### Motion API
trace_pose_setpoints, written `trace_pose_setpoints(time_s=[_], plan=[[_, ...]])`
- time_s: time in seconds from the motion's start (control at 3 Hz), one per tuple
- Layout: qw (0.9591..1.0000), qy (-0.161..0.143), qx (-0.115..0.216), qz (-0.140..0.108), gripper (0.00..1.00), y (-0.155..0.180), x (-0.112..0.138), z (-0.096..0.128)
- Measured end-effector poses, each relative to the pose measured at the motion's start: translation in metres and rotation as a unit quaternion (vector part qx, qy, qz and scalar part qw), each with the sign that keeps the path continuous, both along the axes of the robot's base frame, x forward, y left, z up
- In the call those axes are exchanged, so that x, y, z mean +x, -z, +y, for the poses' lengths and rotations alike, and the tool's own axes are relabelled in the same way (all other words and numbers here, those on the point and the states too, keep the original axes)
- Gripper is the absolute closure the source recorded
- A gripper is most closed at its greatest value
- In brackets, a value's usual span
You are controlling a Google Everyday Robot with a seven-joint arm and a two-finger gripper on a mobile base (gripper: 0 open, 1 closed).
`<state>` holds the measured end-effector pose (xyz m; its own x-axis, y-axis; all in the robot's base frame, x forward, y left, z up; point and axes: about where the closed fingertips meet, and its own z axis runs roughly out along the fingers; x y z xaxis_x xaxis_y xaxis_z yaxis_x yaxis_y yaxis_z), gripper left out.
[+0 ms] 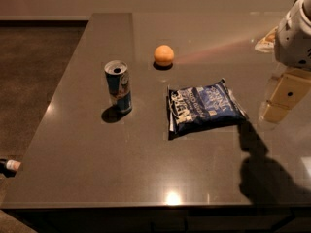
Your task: Knock redbull can over
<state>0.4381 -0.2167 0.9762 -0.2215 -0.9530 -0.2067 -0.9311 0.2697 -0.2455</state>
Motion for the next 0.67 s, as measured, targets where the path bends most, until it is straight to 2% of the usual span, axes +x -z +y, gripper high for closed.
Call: trace_pose_setpoints(time_s=[0.33, 0.67], plan=[[1.0000, 0.000, 0.000, 0.000, 0.00, 0.000, 0.000, 0.000], [0.9998, -0.011, 0.015, 0.005, 0.00, -0.002, 0.004, 0.011]])
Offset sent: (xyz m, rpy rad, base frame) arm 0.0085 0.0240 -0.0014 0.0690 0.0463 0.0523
